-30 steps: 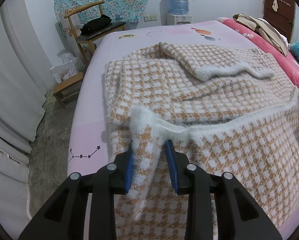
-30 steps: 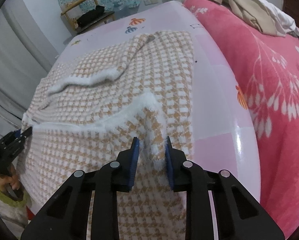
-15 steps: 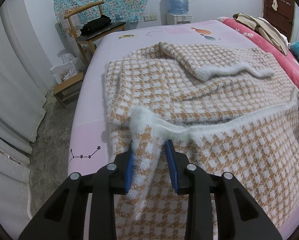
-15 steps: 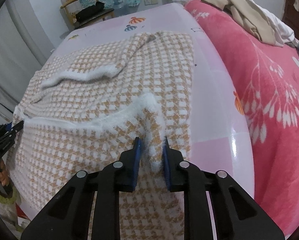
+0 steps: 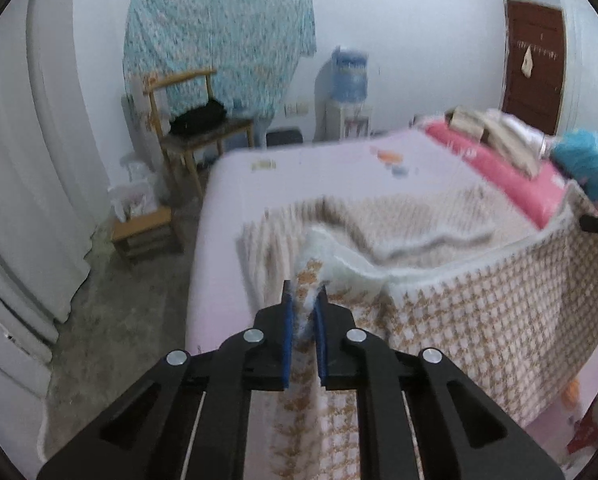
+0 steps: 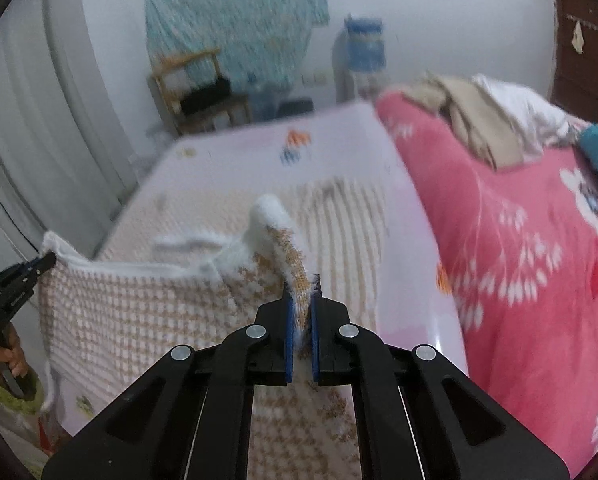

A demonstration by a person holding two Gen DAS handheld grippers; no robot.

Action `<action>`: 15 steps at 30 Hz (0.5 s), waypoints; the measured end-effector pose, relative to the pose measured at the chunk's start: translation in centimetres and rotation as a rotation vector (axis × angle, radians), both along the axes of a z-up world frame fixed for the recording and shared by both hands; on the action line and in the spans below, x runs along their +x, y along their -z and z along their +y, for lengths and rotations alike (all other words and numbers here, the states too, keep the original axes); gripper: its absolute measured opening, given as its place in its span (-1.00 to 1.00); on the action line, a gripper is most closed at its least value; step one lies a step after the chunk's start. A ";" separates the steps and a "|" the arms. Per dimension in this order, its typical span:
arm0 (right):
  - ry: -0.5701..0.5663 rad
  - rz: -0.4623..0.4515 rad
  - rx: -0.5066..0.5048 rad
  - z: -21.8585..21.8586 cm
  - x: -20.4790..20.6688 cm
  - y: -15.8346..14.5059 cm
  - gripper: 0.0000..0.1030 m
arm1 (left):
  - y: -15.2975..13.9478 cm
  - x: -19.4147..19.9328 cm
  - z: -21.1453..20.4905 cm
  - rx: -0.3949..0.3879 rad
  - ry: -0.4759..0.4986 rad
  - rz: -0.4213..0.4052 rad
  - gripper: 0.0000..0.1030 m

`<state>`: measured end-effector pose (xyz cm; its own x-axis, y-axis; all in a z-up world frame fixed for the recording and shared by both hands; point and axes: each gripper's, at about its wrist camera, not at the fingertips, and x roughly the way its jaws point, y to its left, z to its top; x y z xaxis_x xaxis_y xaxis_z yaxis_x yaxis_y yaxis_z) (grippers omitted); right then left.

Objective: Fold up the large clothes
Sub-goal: 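Lift the hem with both grippers and fold it over the coat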

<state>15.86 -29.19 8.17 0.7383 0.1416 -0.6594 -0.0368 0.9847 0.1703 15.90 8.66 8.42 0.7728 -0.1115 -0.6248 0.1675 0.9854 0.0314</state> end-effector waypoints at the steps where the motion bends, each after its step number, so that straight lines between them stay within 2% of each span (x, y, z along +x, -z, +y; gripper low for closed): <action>1: -0.008 -0.018 0.004 0.0 0.6 -0.7 -0.91 | -0.9 0.6 0.3 -0.022 0.007 -0.016 -0.82; 5: -0.015 -0.093 -0.037 -0.4 4.5 -2.8 -0.91 | -3.2 5.1 0.4 -0.043 0.012 -0.065 -0.82; 8: -0.026 -0.117 -0.007 -1.5 8.9 -3.7 -0.91 | -4.1 9.5 0.1 -0.053 0.013 -0.080 -0.83; 10: -0.027 -0.106 0.015 -2.3 12.2 -3.4 -0.91 | -3.9 13.0 -0.5 -0.028 0.009 -0.076 -0.82; 13: -0.023 -0.041 0.053 -3.4 17.6 -1.2 -0.91 | -1.6 18.4 -1.3 -0.016 0.010 0.003 -0.83; 15: -0.019 0.049 0.081 -4.0 21.1 1.8 -0.91 | 1.0 21.5 -1.6 -0.018 0.006 0.083 -0.83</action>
<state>36.98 -33.16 6.41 0.7024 0.2089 -0.6805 -0.0446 0.9670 0.2509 37.40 7.09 7.44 0.7181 -0.1272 -0.6843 0.1742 0.9847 -0.0003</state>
